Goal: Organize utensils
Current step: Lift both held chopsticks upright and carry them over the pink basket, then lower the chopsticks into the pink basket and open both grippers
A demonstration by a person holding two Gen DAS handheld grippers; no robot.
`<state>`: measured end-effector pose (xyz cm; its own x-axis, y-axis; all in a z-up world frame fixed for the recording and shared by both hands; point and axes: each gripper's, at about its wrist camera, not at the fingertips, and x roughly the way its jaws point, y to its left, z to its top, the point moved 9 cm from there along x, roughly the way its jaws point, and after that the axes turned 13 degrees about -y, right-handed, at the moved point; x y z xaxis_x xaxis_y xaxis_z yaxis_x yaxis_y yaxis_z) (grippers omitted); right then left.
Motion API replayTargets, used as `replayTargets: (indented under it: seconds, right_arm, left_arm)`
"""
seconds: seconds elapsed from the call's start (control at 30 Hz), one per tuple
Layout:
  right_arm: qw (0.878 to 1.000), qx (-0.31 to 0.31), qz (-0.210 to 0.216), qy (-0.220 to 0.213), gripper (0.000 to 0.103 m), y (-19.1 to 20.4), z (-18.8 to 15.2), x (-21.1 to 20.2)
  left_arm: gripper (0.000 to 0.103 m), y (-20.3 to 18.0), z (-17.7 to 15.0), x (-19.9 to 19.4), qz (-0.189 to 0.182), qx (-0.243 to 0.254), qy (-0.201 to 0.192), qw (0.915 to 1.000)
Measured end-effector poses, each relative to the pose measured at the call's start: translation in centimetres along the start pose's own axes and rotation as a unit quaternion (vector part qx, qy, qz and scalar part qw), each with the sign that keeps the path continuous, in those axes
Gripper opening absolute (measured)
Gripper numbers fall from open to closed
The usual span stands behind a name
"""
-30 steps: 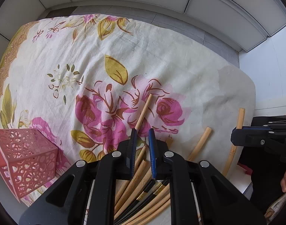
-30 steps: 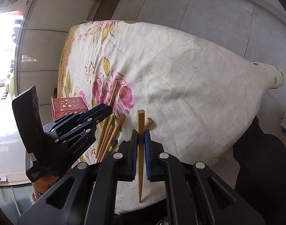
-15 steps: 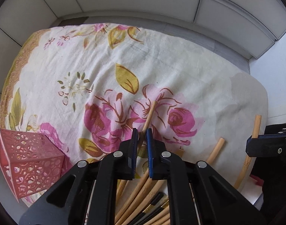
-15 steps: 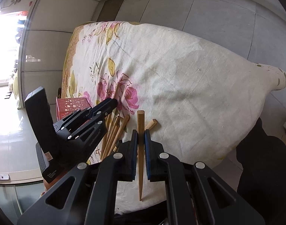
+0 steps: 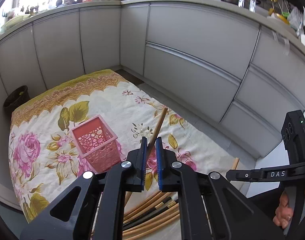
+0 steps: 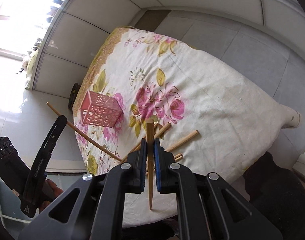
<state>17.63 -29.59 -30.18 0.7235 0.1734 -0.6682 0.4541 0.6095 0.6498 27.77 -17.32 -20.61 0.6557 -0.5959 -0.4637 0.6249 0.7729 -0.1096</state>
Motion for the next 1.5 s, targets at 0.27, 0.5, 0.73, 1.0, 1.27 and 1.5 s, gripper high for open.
replayTargets:
  seconds: [0.27, 0.5, 0.73, 1.0, 1.27, 1.5]
  right_arm:
    - [0.994, -0.099, 0.014, -0.054, 0.008, 7.0, 0.9, -5.2]
    - [0.990, -0.115, 0.021, -0.079, 0.008, 10.0, 2.2, -8.8]
    - [0.989, -0.098, 0.038, -0.100, 0.008, 11.3, 4.6, -11.3]
    - [0.990, -0.082, 0.041, -0.106, 0.008, 11.2, 5.6, -11.5]
    - [0.988, -0.080, 0.055, -0.119, 0.008, 12.6, 7.9, -11.3]
    - [0.987, -0.092, 0.054, -0.122, 0.008, 14.2, 9.9, -9.8]
  left_arm:
    - [0.004, 1.4, 4.6, -6.2, -0.009, -0.080, -0.078, 0.9937]
    - [0.004, 2.1, 8.4, -9.5, -0.015, -0.100, -0.125, 0.9870]
    - [0.004, 3.6, 10.4, -10.3, 0.002, -0.101, -0.143, 0.9846]
    - [0.004, 5.2, 12.0, -10.5, 0.028, -0.108, -0.159, 0.9810]
    - [0.004, 8.9, 13.9, -7.7, 0.079, -0.114, -0.166, 0.9764]
    - [0.005, 11.1, 12.9, -3.8, 0.110, -0.102, -0.139, 0.9788]
